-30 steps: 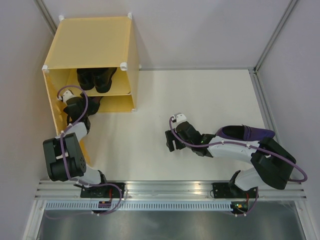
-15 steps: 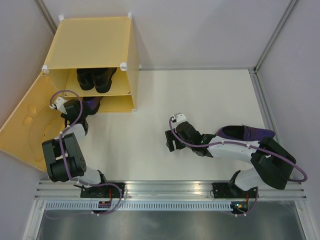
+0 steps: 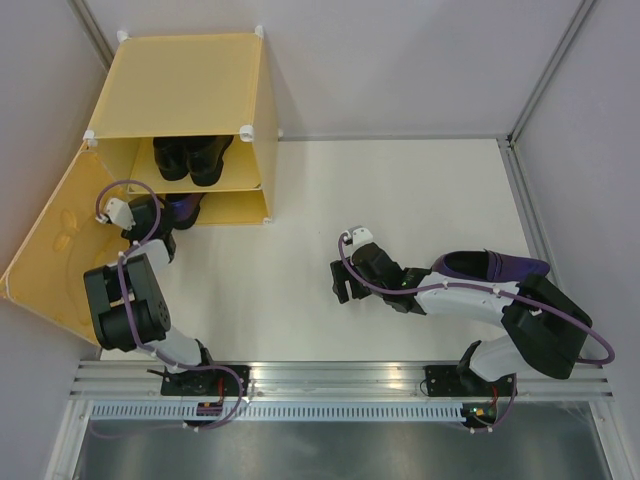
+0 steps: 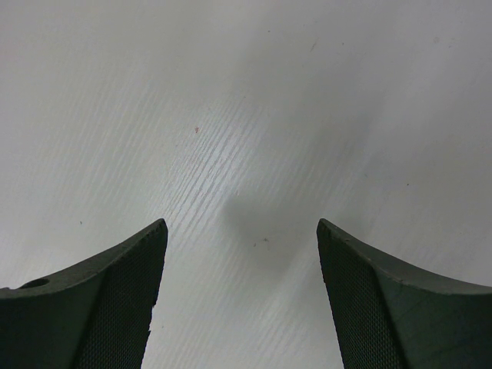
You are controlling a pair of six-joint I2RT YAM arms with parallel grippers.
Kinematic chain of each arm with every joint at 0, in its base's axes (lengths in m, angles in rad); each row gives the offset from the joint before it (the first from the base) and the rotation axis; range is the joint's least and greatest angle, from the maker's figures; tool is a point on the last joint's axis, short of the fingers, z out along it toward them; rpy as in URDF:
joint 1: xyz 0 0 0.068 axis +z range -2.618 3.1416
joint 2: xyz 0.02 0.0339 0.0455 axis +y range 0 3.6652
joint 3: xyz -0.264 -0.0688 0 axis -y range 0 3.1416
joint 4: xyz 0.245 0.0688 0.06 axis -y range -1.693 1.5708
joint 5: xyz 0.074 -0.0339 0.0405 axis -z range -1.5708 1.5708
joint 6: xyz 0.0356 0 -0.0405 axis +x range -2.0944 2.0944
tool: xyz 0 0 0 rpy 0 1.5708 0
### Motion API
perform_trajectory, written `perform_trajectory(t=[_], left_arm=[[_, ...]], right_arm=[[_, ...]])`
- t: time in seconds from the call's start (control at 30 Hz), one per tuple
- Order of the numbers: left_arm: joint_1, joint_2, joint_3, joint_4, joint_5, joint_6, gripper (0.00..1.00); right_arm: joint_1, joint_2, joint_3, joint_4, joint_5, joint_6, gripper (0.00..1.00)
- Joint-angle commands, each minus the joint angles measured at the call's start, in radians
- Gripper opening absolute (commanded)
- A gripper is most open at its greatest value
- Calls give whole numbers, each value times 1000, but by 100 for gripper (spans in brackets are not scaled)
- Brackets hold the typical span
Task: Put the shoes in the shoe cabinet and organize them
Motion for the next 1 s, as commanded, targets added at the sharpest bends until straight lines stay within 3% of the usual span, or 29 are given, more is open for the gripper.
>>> perform_trajectory(t=[0.0, 0.47, 0.97], left_arm=[[7, 21, 50, -15, -72, -75, 63], [27, 117, 149, -77, -42, -57, 65], [23, 109, 148, -66, 136, -53, 68]], right_arm=[[-3, -1, 30, 30, 4, -9, 82], [-3, 14, 35, 31, -2, -11, 82], [-3, 13, 35, 31, -7, -11, 82]])
